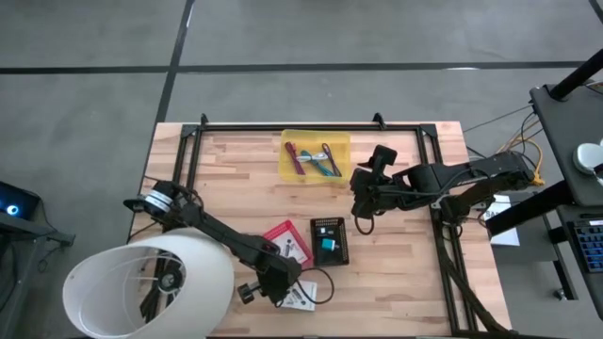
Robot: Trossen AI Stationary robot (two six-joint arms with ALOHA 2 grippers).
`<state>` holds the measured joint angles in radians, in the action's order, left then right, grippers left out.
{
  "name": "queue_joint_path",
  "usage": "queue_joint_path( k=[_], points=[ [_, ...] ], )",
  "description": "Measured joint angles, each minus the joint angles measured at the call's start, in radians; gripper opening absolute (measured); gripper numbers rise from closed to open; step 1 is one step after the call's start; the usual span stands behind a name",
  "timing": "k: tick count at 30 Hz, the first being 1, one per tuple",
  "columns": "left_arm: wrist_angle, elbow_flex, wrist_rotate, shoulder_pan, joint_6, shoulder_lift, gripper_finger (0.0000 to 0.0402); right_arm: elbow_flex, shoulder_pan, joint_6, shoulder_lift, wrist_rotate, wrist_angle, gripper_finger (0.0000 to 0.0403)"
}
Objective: Pick and place items into bin
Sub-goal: Put the card reader box into the red bin
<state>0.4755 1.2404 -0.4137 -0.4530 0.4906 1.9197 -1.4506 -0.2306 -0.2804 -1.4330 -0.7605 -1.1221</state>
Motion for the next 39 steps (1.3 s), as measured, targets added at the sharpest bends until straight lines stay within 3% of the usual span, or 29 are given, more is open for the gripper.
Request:
queue_joint_path(
  k=[20, 27, 34, 39],
  points=[
    [-0.150, 0.019, 0.005, 0.000, 0.048, 0.042, 0.0000, 0.000, 0.000, 0.004, 0.000, 0.000, 0.000, 0.0247],
    [-0.204, 0.023, 0.056, 0.002, 0.043, 0.040, 0.0000, 0.000, 0.000, 0.004, 0.000, 0.000, 0.000, 0.0247],
    [-0.138, 0.032, 0.116, 0.016, 0.024, -0.046, 0.0000, 0.000, 0.000, 0.004, 0.000, 0.000, 0.000, 0.0247],
    [-0.123, 0.030, 0.135, 0.054, -0.131, -0.115, 0.0000, 0.000, 0.000, 0.003, 0.000, 0.000, 0.003, 0.0247]
  ],
)
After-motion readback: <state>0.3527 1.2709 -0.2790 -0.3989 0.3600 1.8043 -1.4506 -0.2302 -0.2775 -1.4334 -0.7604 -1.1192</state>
